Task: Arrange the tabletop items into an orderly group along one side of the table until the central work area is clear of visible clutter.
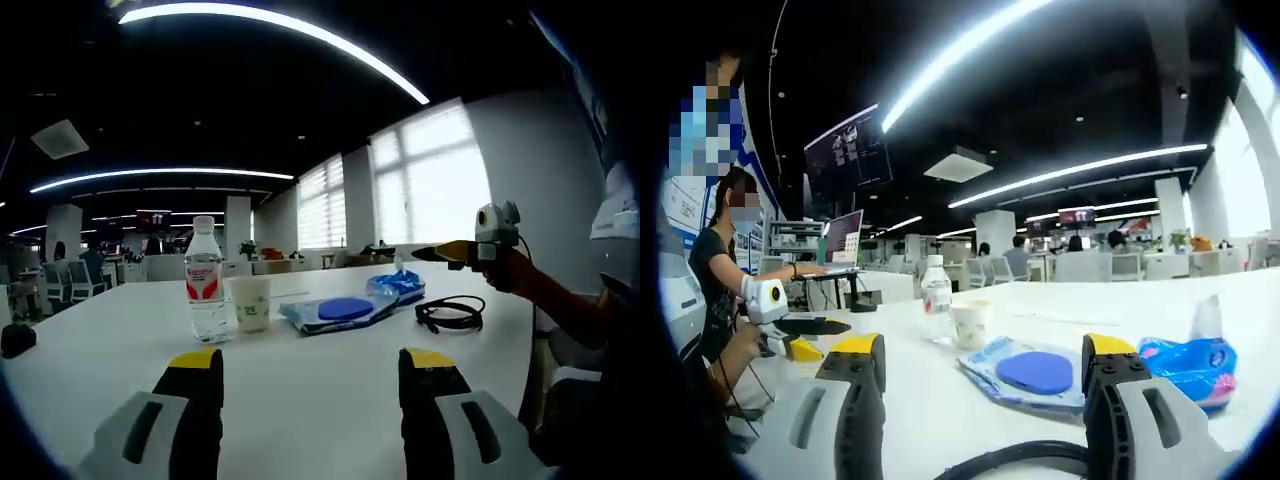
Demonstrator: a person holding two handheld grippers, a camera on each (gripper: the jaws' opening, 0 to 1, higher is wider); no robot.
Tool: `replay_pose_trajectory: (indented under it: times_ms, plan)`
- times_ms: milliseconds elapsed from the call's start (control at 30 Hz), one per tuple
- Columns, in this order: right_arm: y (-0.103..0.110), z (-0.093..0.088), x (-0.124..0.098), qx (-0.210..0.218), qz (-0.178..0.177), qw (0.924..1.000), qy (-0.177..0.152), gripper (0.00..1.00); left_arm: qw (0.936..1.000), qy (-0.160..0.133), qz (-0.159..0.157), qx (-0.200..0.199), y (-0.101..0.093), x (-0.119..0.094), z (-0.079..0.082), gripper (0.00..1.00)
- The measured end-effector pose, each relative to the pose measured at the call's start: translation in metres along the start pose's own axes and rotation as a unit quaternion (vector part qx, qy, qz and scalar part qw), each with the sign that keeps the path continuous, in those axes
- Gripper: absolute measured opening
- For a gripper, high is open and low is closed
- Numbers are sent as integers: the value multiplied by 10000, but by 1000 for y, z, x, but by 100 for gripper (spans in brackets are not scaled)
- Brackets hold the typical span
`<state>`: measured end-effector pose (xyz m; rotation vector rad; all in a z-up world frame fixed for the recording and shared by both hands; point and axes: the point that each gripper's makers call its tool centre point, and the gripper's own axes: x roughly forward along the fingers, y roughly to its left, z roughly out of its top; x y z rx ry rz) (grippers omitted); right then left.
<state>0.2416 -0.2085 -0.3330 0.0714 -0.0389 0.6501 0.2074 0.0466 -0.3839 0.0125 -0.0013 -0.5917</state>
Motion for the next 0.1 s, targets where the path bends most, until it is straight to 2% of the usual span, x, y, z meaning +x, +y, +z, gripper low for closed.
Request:
replay_pose_trajectory:
  times_ms: [100]
  plan:
    - [-1,0,-2,29,-16,10000,7,84,10000,-21,-8,-14,-2,0,0,71]
